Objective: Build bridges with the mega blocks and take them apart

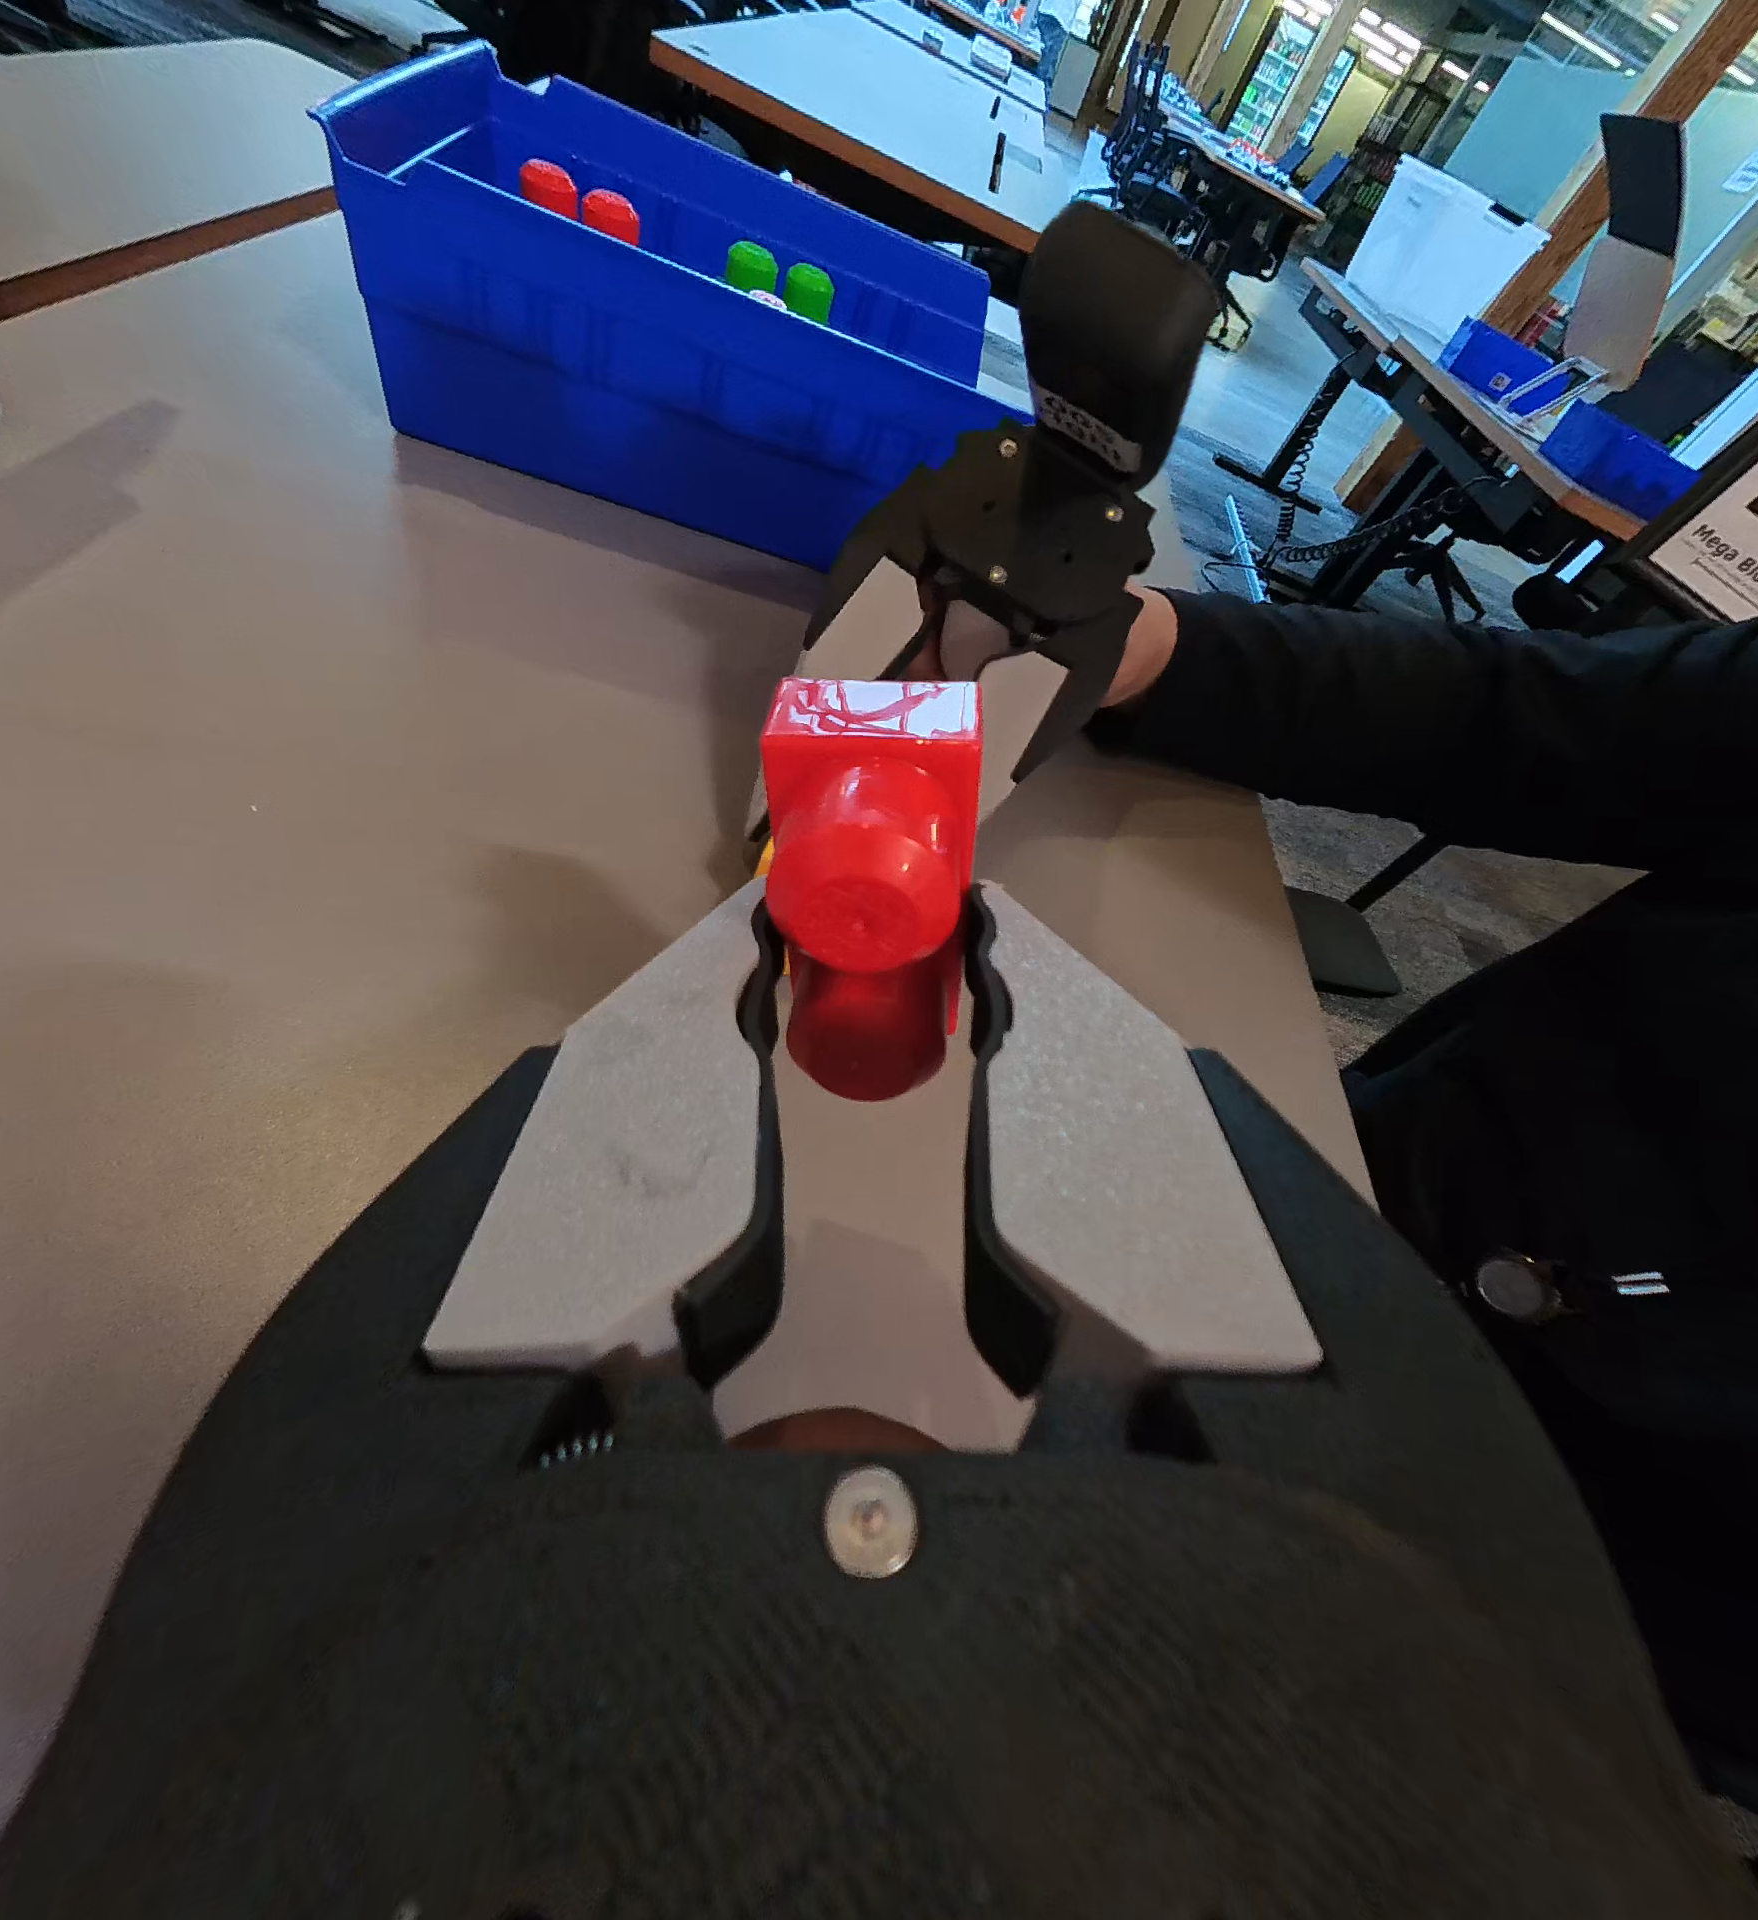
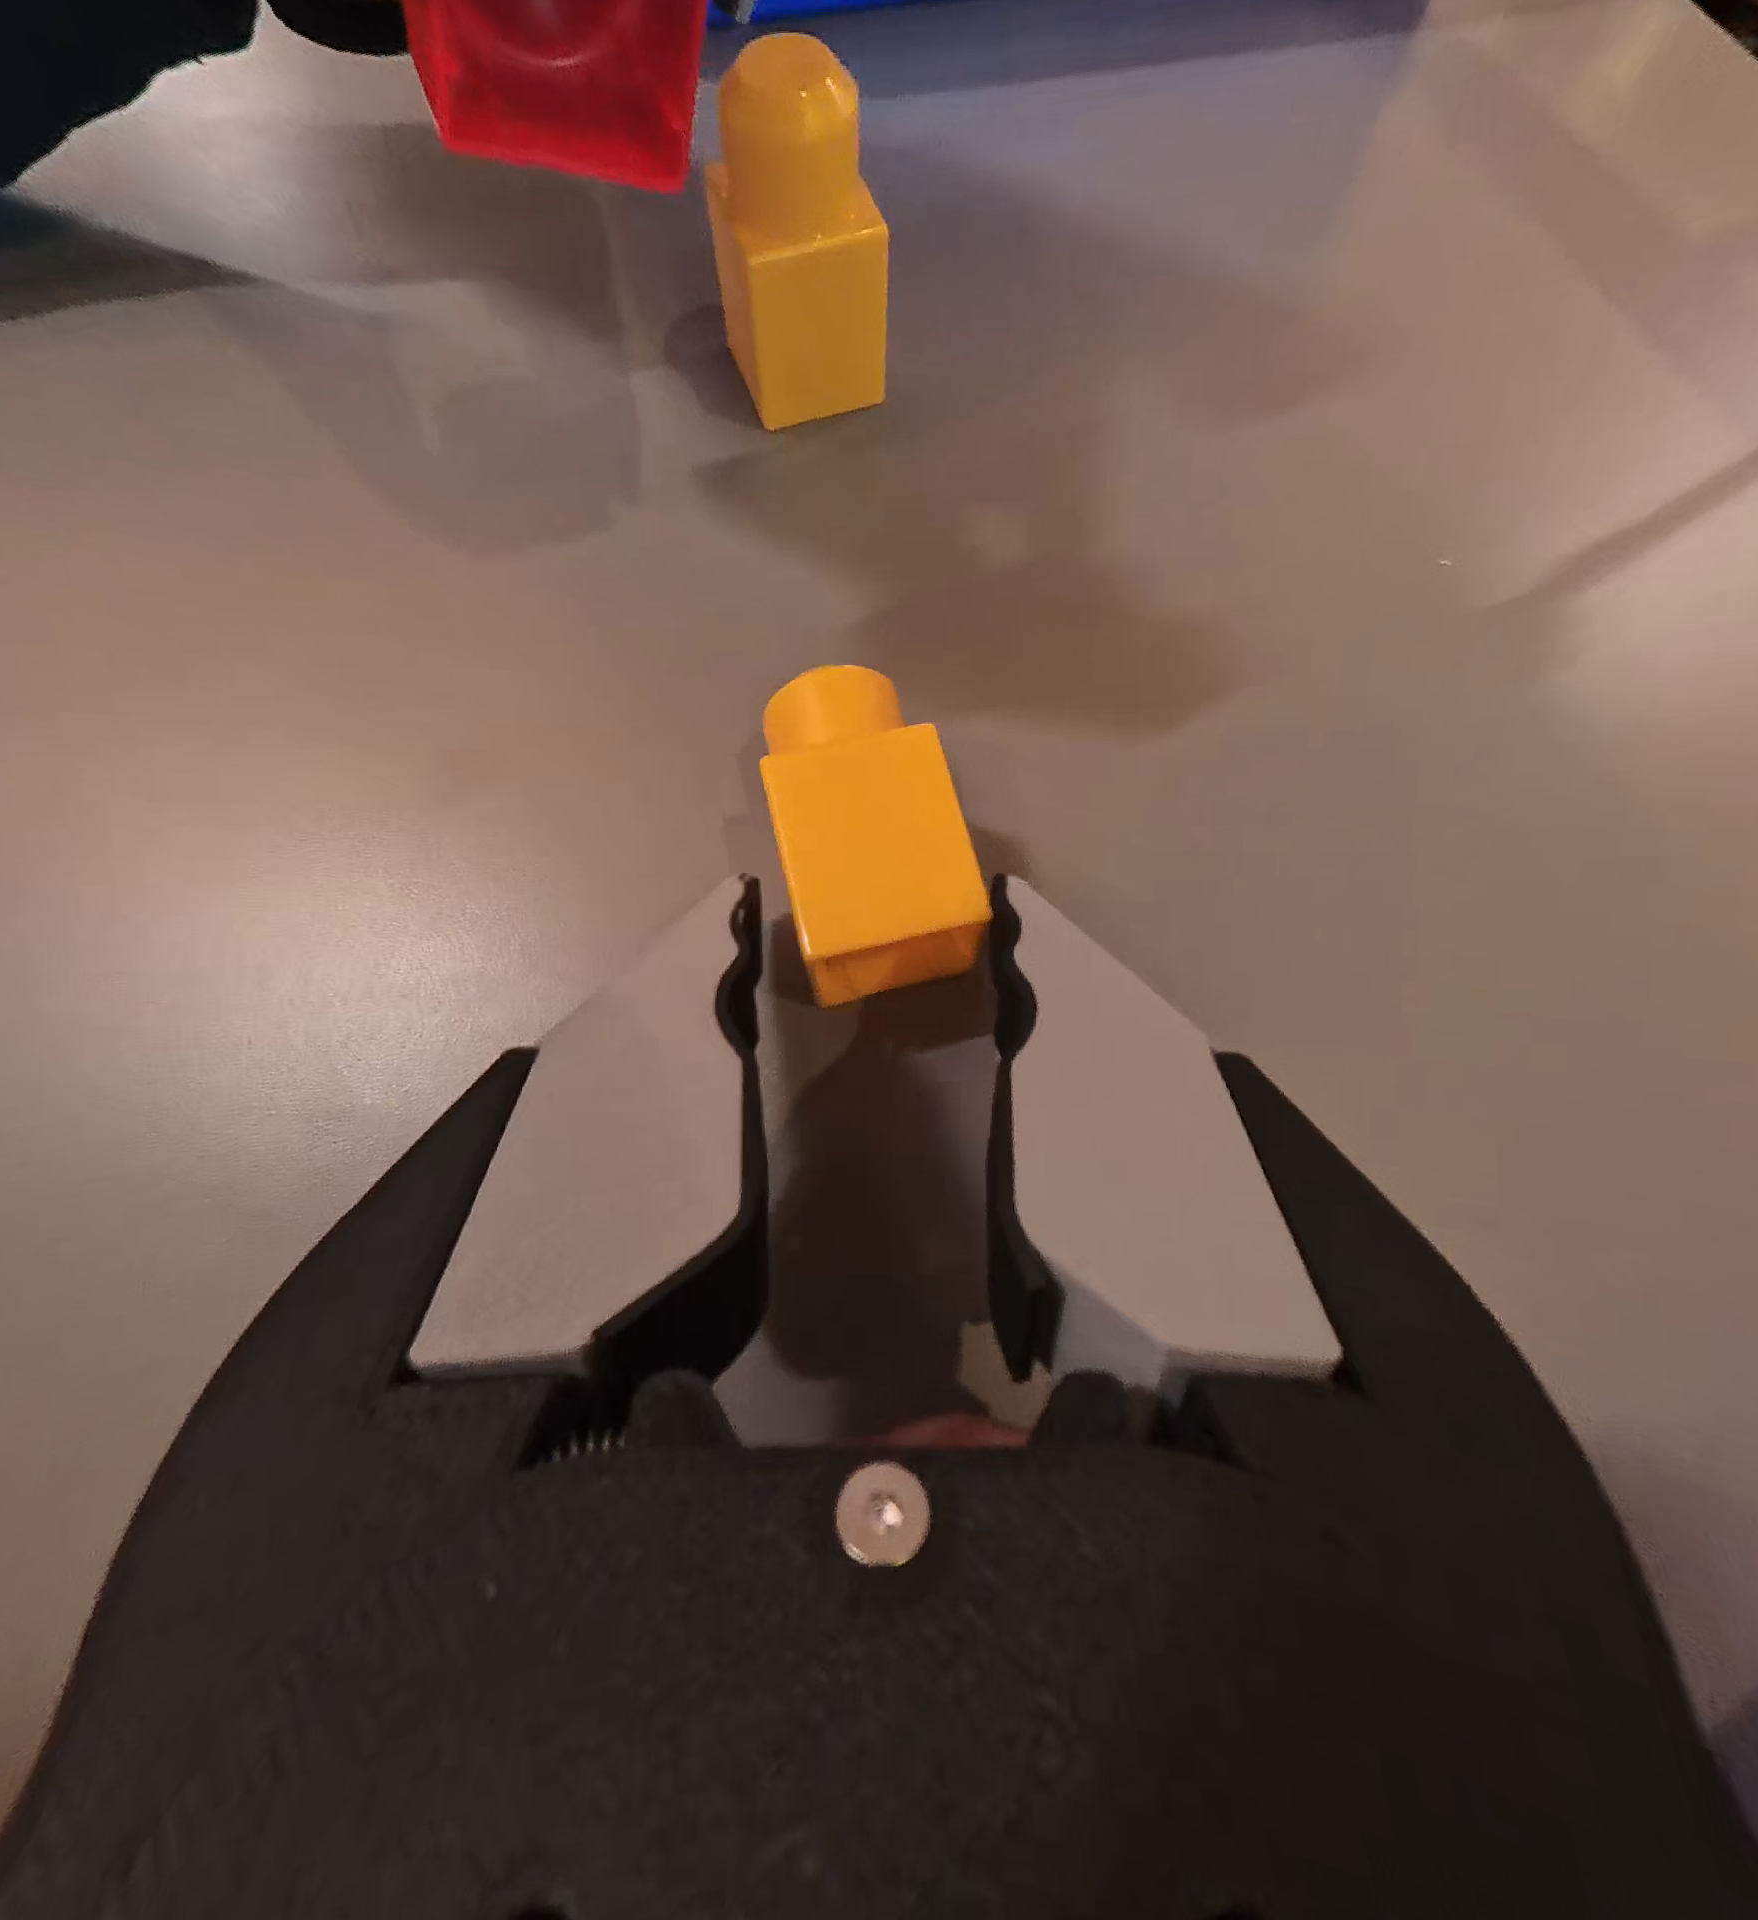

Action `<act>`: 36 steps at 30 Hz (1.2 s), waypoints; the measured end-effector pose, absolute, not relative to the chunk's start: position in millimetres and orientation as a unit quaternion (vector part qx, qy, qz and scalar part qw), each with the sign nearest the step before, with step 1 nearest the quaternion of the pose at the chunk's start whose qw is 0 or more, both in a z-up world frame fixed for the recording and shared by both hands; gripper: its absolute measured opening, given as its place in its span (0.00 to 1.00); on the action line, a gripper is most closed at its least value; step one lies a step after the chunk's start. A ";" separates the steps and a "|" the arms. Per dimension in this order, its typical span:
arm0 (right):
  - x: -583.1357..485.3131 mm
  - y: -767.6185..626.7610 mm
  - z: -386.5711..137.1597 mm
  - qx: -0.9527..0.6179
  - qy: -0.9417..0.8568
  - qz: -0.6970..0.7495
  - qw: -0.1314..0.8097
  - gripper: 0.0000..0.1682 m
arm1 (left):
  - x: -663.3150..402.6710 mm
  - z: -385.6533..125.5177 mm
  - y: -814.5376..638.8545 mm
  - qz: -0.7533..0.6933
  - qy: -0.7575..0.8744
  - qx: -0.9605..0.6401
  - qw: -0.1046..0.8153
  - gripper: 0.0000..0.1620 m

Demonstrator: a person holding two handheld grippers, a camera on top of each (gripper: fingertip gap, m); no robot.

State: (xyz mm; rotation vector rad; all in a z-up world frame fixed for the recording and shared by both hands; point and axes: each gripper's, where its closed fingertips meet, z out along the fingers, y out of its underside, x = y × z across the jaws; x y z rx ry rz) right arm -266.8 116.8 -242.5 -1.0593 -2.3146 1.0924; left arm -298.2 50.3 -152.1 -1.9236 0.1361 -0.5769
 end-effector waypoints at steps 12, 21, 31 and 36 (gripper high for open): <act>-271.5 112.1 -250.2 -0.375 -0.832 0.362 0.189 0.22 | -298.1 -154.4 51.2 -0.244 0.058 -0.809 0.532 0.20; -260.8 97.1 -212.1 -0.369 -0.788 0.470 0.151 0.20 | -287.7 -156.2 49.8 -0.257 0.085 -0.806 0.526 0.20; -242.2 72.9 -138.8 -0.322 -0.794 0.470 0.214 0.20 | -260.6 -141.3 46.2 -0.326 0.116 -0.775 0.529 0.20; -245.9 69.5 -138.7 -0.306 -0.816 0.426 0.241 0.20 | -255.7 -143.7 47.2 -0.317 0.121 -0.784 0.519 0.20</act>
